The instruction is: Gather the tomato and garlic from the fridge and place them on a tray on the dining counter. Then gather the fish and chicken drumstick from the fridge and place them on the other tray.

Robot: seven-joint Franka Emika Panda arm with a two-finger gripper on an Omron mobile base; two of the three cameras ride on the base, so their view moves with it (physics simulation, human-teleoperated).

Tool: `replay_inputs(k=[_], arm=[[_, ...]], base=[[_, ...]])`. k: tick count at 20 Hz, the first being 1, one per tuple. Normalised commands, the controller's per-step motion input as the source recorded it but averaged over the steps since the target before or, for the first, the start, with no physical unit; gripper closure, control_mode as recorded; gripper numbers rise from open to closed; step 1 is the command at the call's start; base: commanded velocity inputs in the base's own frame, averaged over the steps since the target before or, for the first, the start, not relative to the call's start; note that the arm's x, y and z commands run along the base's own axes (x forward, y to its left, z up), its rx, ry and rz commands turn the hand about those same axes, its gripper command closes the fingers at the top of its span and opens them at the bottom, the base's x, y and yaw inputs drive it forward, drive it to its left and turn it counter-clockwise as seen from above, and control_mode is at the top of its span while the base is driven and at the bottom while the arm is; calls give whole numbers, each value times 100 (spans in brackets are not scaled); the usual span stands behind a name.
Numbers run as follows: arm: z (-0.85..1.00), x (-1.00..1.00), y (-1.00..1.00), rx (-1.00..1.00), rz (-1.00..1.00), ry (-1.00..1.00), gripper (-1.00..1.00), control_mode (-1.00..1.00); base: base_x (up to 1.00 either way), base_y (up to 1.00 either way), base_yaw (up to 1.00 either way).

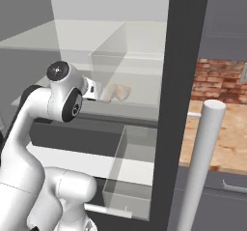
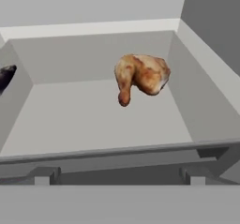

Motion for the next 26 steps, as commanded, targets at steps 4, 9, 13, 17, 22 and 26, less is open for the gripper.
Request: replay_inputs(k=[4, 9, 13, 17, 22, 26], arm=[[-6, 29, -9, 0, 0, 0, -100, -100], [-9, 16, -6, 0, 0, -1, -100, -100], [-7, 15, 0, 0, 0, 0, -100, -100], [0, 27, -10, 0, 0, 0, -100, -100], [0, 22, -9, 0, 0, 0, -100, -100], [0, 35, -12, 0, 0, 0, -100, -100]], base=[[0, 0, 0], [0, 0, 0], [0, 0, 0], [0, 0, 0], [0, 0, 0], [0, 0, 0]])
